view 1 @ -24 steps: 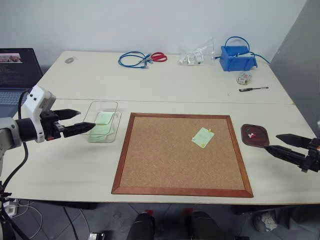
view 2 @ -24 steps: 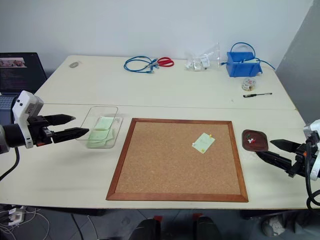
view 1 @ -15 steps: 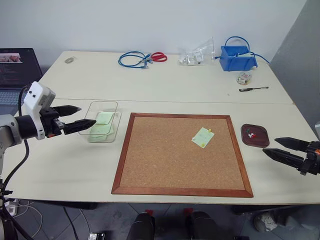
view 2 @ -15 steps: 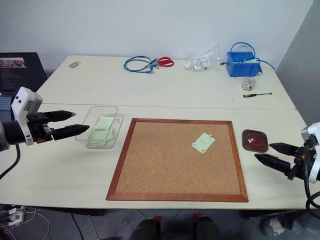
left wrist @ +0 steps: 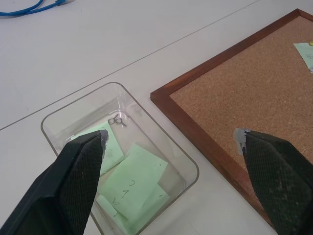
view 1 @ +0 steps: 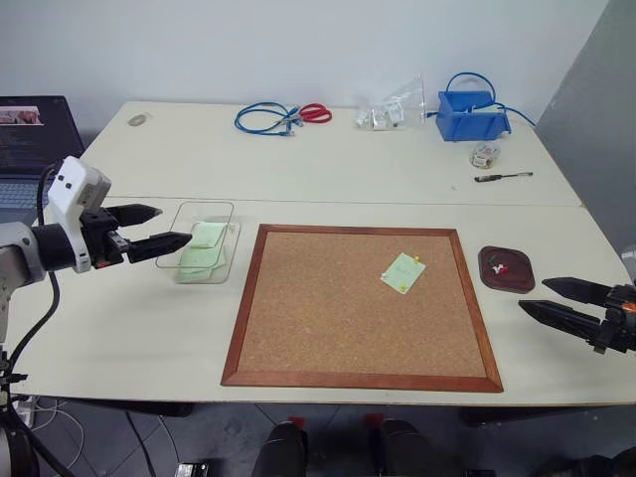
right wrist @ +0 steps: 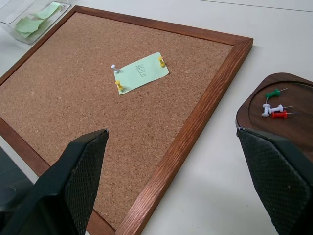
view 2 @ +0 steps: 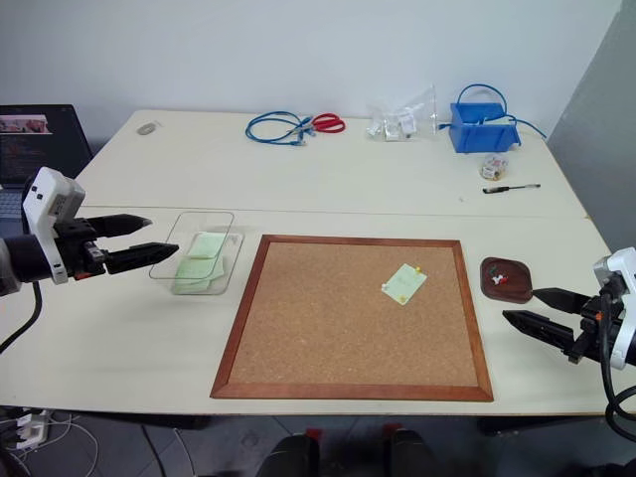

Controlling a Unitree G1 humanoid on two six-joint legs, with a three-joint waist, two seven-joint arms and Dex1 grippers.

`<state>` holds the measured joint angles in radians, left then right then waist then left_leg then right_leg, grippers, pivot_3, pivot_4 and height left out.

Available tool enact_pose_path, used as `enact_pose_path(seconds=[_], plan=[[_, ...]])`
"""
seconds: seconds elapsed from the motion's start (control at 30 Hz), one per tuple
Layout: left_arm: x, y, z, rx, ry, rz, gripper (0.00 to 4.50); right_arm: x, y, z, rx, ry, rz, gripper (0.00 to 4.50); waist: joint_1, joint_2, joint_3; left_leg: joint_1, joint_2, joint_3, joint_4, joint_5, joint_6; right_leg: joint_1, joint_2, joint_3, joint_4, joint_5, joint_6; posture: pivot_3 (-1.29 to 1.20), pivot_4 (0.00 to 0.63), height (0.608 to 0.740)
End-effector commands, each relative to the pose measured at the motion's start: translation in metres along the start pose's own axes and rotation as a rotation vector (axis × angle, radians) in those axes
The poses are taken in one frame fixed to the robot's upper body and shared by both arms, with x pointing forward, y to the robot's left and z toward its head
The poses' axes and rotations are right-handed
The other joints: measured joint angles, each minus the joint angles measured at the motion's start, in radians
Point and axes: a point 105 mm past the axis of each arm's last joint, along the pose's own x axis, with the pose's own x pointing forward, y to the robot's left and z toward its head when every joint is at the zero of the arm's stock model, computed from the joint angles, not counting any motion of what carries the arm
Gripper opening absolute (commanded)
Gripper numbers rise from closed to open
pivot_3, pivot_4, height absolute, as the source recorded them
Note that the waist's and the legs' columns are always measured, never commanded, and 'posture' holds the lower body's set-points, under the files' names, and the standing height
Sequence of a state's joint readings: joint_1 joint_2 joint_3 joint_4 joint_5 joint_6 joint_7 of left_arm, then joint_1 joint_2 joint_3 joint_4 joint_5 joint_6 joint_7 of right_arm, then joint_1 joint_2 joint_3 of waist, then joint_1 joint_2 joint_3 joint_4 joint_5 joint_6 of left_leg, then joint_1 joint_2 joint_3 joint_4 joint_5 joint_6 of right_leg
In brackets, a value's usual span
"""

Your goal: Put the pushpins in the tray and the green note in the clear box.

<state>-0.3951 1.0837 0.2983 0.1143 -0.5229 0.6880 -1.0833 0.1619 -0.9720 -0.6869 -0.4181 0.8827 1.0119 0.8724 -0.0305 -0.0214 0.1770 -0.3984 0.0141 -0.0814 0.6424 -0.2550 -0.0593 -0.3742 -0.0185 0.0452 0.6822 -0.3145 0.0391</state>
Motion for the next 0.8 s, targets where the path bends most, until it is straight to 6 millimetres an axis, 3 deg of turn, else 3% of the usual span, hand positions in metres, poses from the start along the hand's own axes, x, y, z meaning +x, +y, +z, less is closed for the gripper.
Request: enact_pose_path(seconds=[0.03,0.37,0.47,0.63,0.73,0.8], plan=[[-0.003,0.0,0.007,0.032,-0.016,0.008,4.5,-0.001,0.004,0.01,-0.042,-0.037,0.005,4.47,0.0,0.0,0.0,0.0,0.0,0.0,0.0,0.0,0.0,0.0,0.0,0.0,0.0,0.0,0.0,0.0,0.15,0.74],[0.002,-0.002,0.012,0.061,-0.044,0.021,4.5,0.005,0.006,0.01,-0.047,-0.041,0.008,4.47,0.0,0.0,0.0,0.0,0.0,0.0,0.0,0.0,0.0,0.0,0.0,0.0,0.0,0.0,0.0,0.0,0.15,0.74],[0.017,-0.015,0.018,0.091,-0.068,-0.023,4.5,0.016,0.016,0.009,-0.053,-0.046,0.04,4.47,0.0,0.0,0.0,0.0,0.0,0.0,0.001,0.0,0.0,0.0,0.0,0.0,0.0,0.0,0.0,0.0,0.15,0.74],[0.051,-0.057,0.021,0.128,-0.106,-0.177,4.5,0.039,0.031,0.008,-0.084,-0.071,0.073,4.47,0.001,0.0,0.0,-0.001,0.0,0.0,0.002,0.0,0.0,0.001,0.0,0.0,0.0,0.0,0.001,0.0,0.15,0.74],[0.08,-0.092,0.018,0.147,-0.147,-0.299,4.5,0.055,0.041,0.014,-0.11,-0.093,0.109,4.47,0.001,0.0,0.0,-0.001,-0.001,0.0,0.003,0.0,0.0,0.001,0.0,0.001,0.001,0.001,0.001,0.0,0.15,0.74],[0.095,-0.107,0.02,0.144,-0.194,-0.35,4.12,0.064,0.043,0.02,-0.119,-0.12,0.111,4.5,0.001,0.0,0.0,-0.001,-0.001,0.0,0.003,0.0,0.0,0.001,0.0,0.001,0.001,0.001,0.001,0.0,0.15,0.74]])
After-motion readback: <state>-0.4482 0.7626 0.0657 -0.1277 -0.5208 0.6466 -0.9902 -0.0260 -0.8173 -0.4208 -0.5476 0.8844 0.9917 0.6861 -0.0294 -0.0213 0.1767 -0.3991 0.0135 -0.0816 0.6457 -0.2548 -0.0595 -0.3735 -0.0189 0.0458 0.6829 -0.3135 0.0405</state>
